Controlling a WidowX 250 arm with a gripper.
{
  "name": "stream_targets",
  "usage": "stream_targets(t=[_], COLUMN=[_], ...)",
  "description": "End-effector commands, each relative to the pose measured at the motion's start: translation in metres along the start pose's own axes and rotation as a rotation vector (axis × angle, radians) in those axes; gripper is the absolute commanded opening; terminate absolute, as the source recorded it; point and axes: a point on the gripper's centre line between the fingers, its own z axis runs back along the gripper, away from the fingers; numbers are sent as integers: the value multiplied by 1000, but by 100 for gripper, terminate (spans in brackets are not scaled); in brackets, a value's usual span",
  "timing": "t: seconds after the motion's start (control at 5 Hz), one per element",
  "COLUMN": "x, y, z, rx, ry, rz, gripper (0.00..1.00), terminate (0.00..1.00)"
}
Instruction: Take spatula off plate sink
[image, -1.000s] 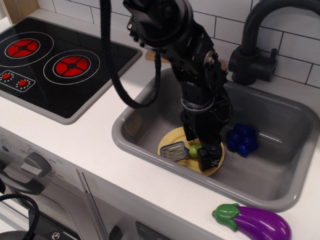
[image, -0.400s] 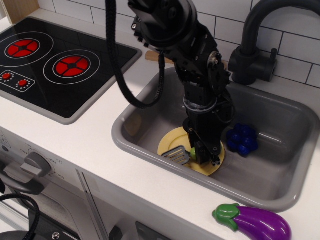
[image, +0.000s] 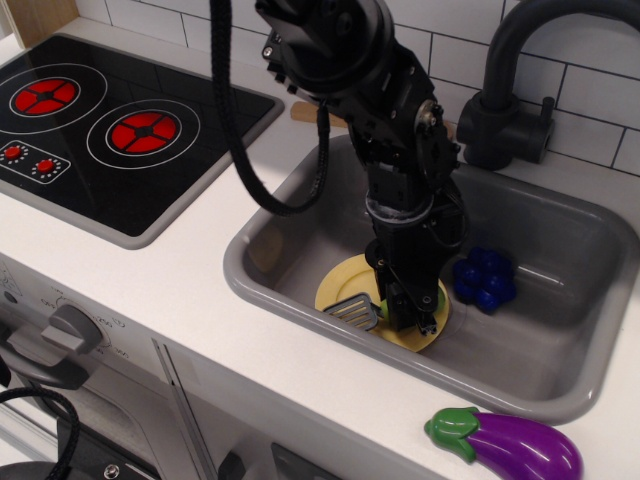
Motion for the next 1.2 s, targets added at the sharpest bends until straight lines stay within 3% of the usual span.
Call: stream_targets(t=[0.0, 0.6, 1.0], x=[20, 81, 106], y=[-5, -28, -38], z=[48, 26, 14], rx=[23, 42, 27], ry=[-130, -206, -190], rz=[66, 359, 511], gripper=[0, 0, 0], terminate=[0, 0, 0])
